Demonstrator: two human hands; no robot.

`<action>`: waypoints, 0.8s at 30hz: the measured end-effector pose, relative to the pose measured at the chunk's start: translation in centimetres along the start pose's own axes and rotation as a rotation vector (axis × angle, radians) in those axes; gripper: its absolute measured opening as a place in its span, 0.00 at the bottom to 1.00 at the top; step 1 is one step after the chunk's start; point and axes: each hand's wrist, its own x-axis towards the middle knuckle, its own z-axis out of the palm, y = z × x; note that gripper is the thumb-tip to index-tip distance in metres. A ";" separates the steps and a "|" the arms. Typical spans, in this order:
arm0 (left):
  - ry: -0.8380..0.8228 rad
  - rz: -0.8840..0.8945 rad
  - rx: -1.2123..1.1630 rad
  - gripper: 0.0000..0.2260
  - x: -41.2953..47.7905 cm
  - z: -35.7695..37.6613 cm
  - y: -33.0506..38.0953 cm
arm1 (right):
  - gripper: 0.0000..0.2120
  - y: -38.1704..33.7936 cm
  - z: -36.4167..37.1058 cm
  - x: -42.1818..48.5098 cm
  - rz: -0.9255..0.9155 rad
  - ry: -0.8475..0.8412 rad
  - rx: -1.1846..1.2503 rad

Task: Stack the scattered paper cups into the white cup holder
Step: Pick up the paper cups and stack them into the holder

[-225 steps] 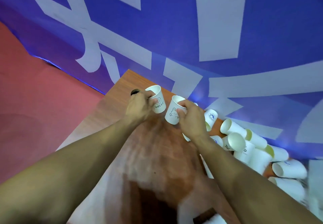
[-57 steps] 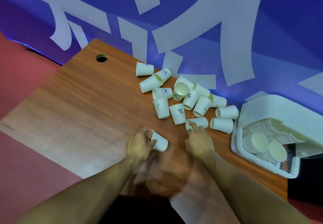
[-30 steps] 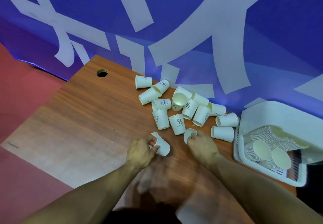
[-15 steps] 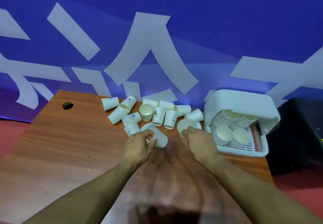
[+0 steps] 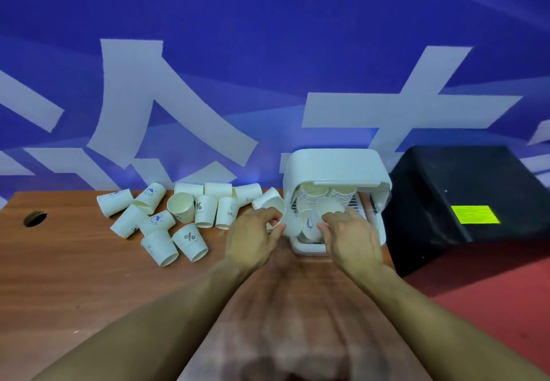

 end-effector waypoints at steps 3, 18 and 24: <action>0.001 0.041 0.016 0.06 1.1 1.6 2.2 | 0.08 3.4 0.5 -0.3 0.108 0.007 0.066; -0.045 0.126 0.169 0.06 4.1 6.3 4.3 | 0.08 8.3 6.4 0.2 0.047 -0.233 0.159; -0.059 0.096 0.216 0.05 4.2 6.8 3.4 | 0.09 8.3 9.5 0.0 0.033 -0.360 0.204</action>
